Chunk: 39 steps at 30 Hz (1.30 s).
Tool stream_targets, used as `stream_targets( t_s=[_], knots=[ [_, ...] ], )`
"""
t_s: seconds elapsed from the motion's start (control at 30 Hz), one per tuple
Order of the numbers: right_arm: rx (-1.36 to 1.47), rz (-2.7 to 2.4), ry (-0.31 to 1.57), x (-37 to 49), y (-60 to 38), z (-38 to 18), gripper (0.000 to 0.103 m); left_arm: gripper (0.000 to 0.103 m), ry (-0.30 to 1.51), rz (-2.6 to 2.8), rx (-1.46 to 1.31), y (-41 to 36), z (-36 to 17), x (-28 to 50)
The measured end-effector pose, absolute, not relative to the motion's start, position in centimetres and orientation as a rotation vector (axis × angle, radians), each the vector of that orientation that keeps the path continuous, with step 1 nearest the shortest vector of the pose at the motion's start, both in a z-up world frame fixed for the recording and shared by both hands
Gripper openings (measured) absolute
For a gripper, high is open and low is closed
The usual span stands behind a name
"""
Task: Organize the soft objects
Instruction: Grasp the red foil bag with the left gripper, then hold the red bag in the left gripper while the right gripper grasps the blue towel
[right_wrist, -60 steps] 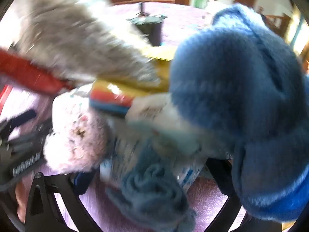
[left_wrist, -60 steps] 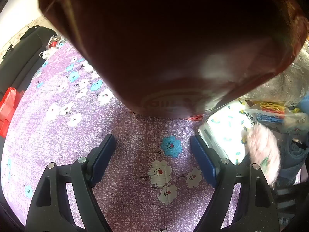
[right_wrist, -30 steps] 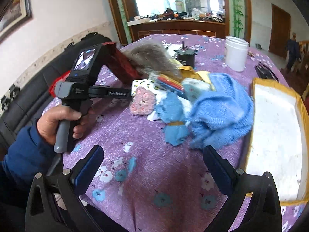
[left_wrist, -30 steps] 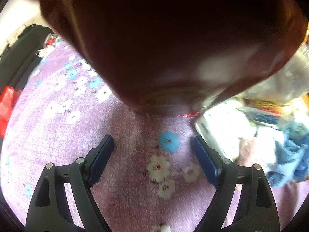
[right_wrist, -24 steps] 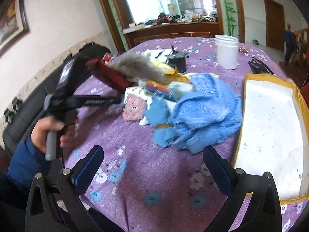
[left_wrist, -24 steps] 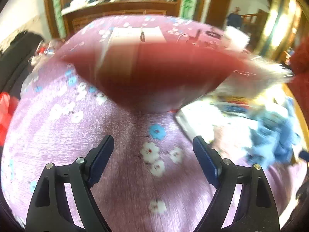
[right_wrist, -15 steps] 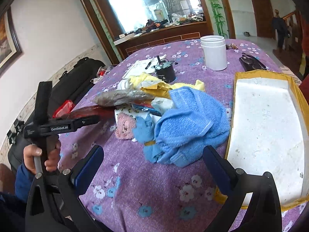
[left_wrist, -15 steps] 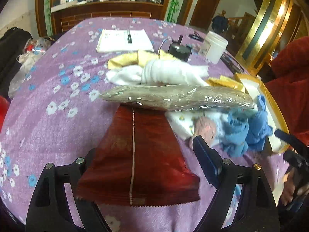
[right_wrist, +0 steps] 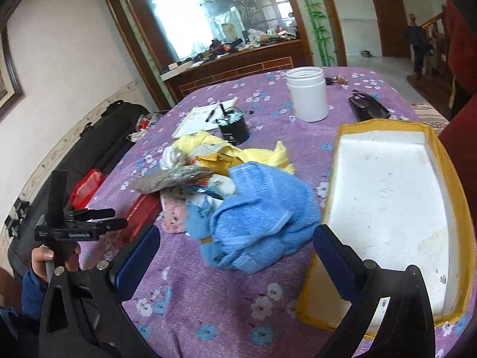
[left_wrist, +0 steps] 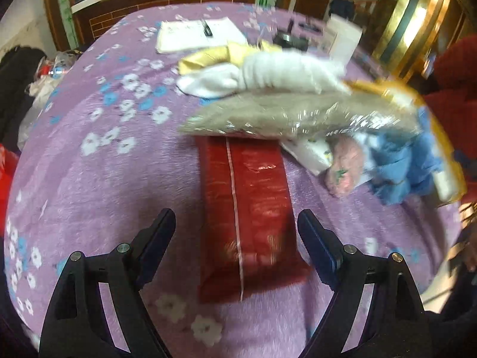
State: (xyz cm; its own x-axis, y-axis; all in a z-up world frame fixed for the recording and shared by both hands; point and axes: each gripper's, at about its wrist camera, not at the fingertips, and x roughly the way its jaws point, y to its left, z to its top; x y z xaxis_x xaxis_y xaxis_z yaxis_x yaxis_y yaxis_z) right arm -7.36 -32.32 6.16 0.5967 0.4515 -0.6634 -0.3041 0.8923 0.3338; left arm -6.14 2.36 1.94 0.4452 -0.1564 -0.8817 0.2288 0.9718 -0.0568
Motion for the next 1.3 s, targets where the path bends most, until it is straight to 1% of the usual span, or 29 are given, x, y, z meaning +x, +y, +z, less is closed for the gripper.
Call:
stream_targets(
  t_s=[0.1,0.13,0.23,0.3,0.33,0.43,0.57,0.67,0.7,0.73,0.8,0.83,1.0,1.07,1.2,1.27,1.3],
  knots=[
    [0.175,0.425,0.834,-6.9,-32.2,5.9,0.102,0.085,1.114,-0.197,0.122,1.2,0.6,-4.8],
    [0.156,0.422,0.834,-6.7,-32.1,6.0,0.102,0.086,1.125,-0.171,0.141,0.9,-0.1,-4.2],
    [0.081,0.425,0.844,-6.1,-31.3,5.8,0.102,0.086,1.068,-0.163,0.113,1.0,-0.4,-3.5],
    [-0.006,0.446,0.866,-5.4,-30.5,5.6,0.102,0.068,1.045,-0.167,0.101,1.1,-0.2,-3.5],
    [-0.048,0.459,0.873,-5.0,-30.1,5.5,0.102,0.061,1.035,-0.164,0.104,1.2,0.0,-3.7],
    [-0.177,0.508,0.878,-4.3,-29.6,5.4,0.102,0.058,1.02,-0.182,0.08,1.9,0.0,-3.8],
    [-0.342,0.576,0.895,-2.9,-28.7,4.7,0.102,0.057,1.018,-0.199,0.064,2.2,0.2,-4.6],
    [-0.364,0.62,0.933,-2.1,-28.4,3.6,0.101,0.058,1.011,-0.202,0.07,1.9,0.3,-5.2],
    [-0.352,0.612,0.948,-2.0,-28.3,3.4,0.098,0.058,1.009,-0.203,0.089,1.7,0.2,-5.3],
    [-0.34,0.62,0.958,-2.1,-28.3,3.3,0.08,0.058,1.007,-0.203,0.104,1.4,0.2,-5.6],
    [-0.335,0.621,0.96,-2.6,-28.1,3.1,0.061,0.059,1.007,-0.199,0.116,1.2,0.1,-5.6],
    [-0.3,0.613,0.956,-2.8,-28.5,3.1,0.055,0.059,1.009,-0.197,0.121,1.1,0.1,-5.5],
    [-0.15,0.559,0.889,-4.4,-29.8,4.0,0.036,0.056,1.001,-0.173,0.12,0.9,0.2,-5.6],
    [-0.072,0.547,0.869,-4.9,-30.6,4.5,0.034,0.053,0.998,-0.168,0.098,1.0,0.5,-5.9],
    [0.054,0.579,0.844,-5.3,-32.7,5.4,0.033,0.05,1.008,-0.18,0.041,1.2,1.0,-6.5],
    [0.076,0.591,0.821,-5.8,-33.2,6.0,0.028,0.05,1.006,-0.193,0.021,1.2,1.3,-7.0],
    [0.086,0.601,0.81,-6.0,-33.5,6.3,0.023,0.05,0.998,-0.195,0.015,1.2,1.5,-7.3]
  ],
)
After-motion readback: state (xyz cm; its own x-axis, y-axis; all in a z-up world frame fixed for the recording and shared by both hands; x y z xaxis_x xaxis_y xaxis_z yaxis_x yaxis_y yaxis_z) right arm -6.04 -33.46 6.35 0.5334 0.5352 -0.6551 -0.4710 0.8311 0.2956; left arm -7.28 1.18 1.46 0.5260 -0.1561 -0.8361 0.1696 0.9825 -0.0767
